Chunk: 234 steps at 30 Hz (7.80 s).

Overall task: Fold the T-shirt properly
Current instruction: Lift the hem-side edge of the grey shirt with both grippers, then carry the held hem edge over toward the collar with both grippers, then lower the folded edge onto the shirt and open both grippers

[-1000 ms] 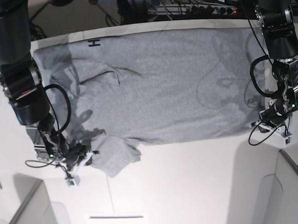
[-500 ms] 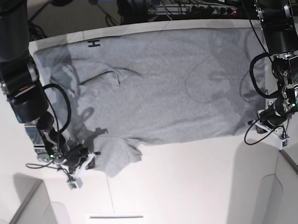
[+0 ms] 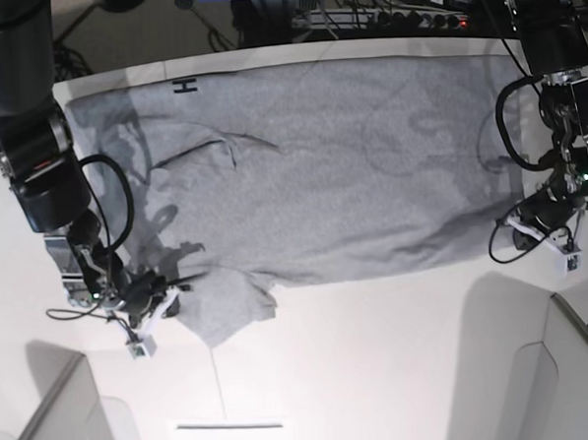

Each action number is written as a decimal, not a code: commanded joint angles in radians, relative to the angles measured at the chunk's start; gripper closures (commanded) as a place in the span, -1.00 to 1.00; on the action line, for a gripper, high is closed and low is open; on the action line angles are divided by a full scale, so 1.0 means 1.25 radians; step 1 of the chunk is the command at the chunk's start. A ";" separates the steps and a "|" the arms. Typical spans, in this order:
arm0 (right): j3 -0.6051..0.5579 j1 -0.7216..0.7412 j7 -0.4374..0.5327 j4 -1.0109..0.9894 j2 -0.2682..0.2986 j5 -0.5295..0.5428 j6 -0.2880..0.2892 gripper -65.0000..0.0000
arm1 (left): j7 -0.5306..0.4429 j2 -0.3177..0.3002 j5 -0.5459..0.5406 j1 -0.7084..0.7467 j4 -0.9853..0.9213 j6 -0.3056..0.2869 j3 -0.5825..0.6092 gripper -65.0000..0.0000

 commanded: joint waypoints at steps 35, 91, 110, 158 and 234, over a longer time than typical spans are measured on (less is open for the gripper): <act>0.333 -0.223 -0.171 0.431 0.084 0.000 -0.062 1.00 | 0.084 -0.003 -0.006 0.034 0.124 -0.002 -0.022 1.00; 0.533 -0.483 -0.285 0.689 0.059 0.000 -0.065 1.00 | 0.087 0.045 -0.007 0.263 0.309 -0.117 -0.255 1.00; 0.617 -0.576 -0.290 0.780 0.058 0.000 -0.065 1.00 | 0.087 0.069 -0.007 0.306 0.343 -0.157 -0.277 1.00; 0.803 -0.771 -0.447 1.053 -0.026 0.004 -0.065 1.00 | 0.087 0.064 -0.002 0.396 0.372 -0.157 -0.293 1.00; 0.854 -0.968 -0.468 1.090 -0.082 -0.001 -0.065 0.19 | 0.087 0.048 -0.003 0.456 0.318 -0.157 -0.293 -0.35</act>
